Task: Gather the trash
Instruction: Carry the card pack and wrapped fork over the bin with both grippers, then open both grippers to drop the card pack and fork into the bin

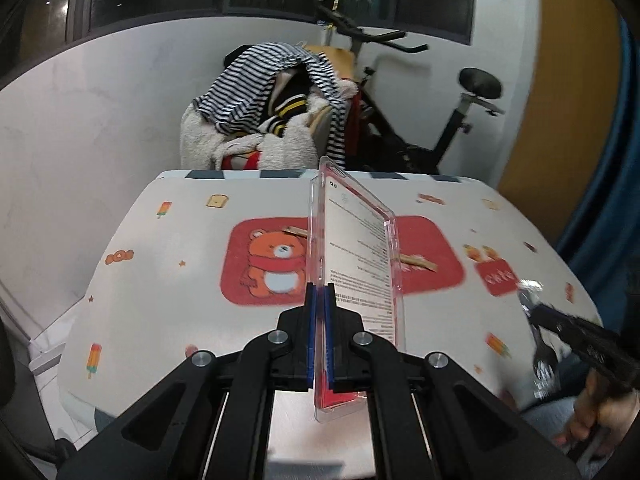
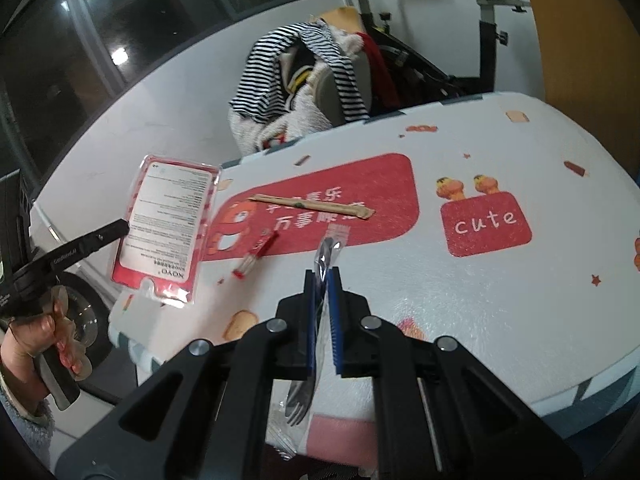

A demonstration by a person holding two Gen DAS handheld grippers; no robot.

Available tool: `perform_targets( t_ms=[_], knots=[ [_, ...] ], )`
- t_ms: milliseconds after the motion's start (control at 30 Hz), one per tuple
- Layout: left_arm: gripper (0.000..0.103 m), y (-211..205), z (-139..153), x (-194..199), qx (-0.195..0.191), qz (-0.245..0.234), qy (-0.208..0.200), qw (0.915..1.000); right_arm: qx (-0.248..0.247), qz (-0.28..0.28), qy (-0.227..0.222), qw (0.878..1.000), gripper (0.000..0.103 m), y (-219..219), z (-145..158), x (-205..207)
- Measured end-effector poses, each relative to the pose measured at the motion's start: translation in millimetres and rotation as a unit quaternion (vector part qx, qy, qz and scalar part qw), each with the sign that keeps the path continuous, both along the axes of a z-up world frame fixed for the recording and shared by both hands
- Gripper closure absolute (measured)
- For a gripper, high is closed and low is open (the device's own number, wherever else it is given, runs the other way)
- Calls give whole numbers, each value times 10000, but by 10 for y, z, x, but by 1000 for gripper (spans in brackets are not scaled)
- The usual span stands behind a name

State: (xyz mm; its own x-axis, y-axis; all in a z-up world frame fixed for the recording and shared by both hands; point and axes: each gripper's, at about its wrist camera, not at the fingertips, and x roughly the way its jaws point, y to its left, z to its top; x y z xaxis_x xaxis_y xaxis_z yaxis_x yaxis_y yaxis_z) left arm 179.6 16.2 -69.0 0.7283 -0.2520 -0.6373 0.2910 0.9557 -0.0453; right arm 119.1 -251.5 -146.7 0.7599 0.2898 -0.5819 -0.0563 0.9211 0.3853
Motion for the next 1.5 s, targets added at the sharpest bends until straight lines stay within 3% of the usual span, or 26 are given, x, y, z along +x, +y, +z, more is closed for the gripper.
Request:
perform_targets(
  t_ms=[433,767,1000,1333,1400,1433,1467,1500],
  knots=[
    [99,-131,-316,-1134,-275,-559,364,9974,-124,36,-16,9999,93,77,97,-590],
    [99,-344,-804,-1742,163,-1152,682,9909,-316,97,-64,9994,93,72,-3,-965],
    [99,-429,-1160,-1964,605,-1521,987,9816,-332,120,26,9994,93,58,-115,-1096],
    [98,-498,-1737,-1705,599,-1290,1975,9699,-267,141,179,9994,93,91,-327,-1103],
    [85,-503,-1814,-1651,484,-1253,2087,9687,-204,154,232,9994,93,101,-373,-1108],
    [60,-493,-1823,-1633,457,-1187,2063,9702,-185,181,252,9993,93,113,-399,-1114],
    [42,-475,-1809,-1632,364,-1154,1997,9724,-183,191,257,9993,93,118,-406,-1115],
    [40,-446,-1772,-1623,227,-1130,1912,9748,-186,276,261,9991,93,149,-450,-1138]
  ],
)
